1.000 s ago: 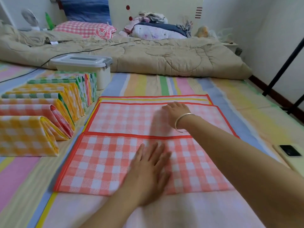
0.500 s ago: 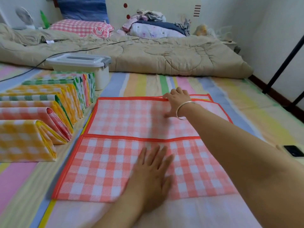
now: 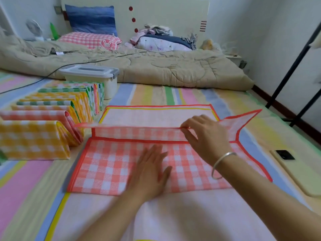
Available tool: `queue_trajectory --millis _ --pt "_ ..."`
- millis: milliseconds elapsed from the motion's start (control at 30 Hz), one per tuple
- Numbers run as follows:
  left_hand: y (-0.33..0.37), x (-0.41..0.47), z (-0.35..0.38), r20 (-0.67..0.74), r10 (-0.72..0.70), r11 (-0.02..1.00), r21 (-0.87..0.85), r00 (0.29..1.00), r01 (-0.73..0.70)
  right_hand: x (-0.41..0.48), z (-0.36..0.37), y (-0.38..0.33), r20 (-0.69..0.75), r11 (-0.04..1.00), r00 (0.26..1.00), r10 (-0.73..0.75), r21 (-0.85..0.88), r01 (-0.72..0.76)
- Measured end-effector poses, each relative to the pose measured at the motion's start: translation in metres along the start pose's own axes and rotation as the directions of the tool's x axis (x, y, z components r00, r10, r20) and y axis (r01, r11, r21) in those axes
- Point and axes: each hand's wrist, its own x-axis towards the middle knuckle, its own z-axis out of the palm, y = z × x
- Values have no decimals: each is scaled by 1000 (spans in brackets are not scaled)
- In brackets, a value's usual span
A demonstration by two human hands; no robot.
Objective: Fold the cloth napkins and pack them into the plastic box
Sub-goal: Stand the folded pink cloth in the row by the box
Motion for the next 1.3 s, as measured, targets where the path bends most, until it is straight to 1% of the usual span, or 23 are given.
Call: queue_trajectory --millis 33,67,133,200,267,300,367,433,467,533,667,900,1200,1300 --pt "4 0 -4 -54 65 998 -7 996 -65 -12 -2 -5 5 1000 1000 9 8 -9" --pt "8 0 -8 -134 158 987 14 978 -158 -23 -2 -9 4 1000 1000 14 21 -14" --pt "23 -1 -24 -276 345 938 121 897 -324 -44 -1 -16 9 999 1000 25 47 -25" --pt "41 -10 -48 -355 425 905 159 833 -394 -61 1 -23 25 997 999 43 61 -44" --pt "52 -25 -70 -401 441 894 120 803 -431 -76 2 -28 47 995 997 63 73 -66" --pt "52 -33 -78 -406 424 901 98 810 -422 -84 3 -30 59 995 996 67 74 -71" --pt "39 -45 -84 -375 355 934 101 856 -343 -97 7 -32 90 994 994 64 79 -71" --pt "18 -51 -80 -271 288 957 117 919 -265 -110 10 -30 115 994 992 48 88 -58" --pt "9 -55 -75 -215 272 961 119 938 -251 -114 12 -29 123 996 992 32 85 -42" --pt "-3 -61 -67 -148 256 964 108 955 -241 -122 14 -28 131 996 991 6 82 -17" --pt "-8 -69 -61 -95 223 973 86 970 -215 -129 15 -27 173 992 985 -2 124 -20" --pt "-10 -71 -59 -127 182 983 46 975 -177 -133 16 -28 199 991 980 4 131 -31" --pt "-7 -67 -62 -71 131 991 41 989 -129 -136 13 -31 234 988 972 -21 155 -15" --pt "1 -46 -61 -119 68 998 16 991 -66 -137 15 -32 247 988 969 -12 152 -27"
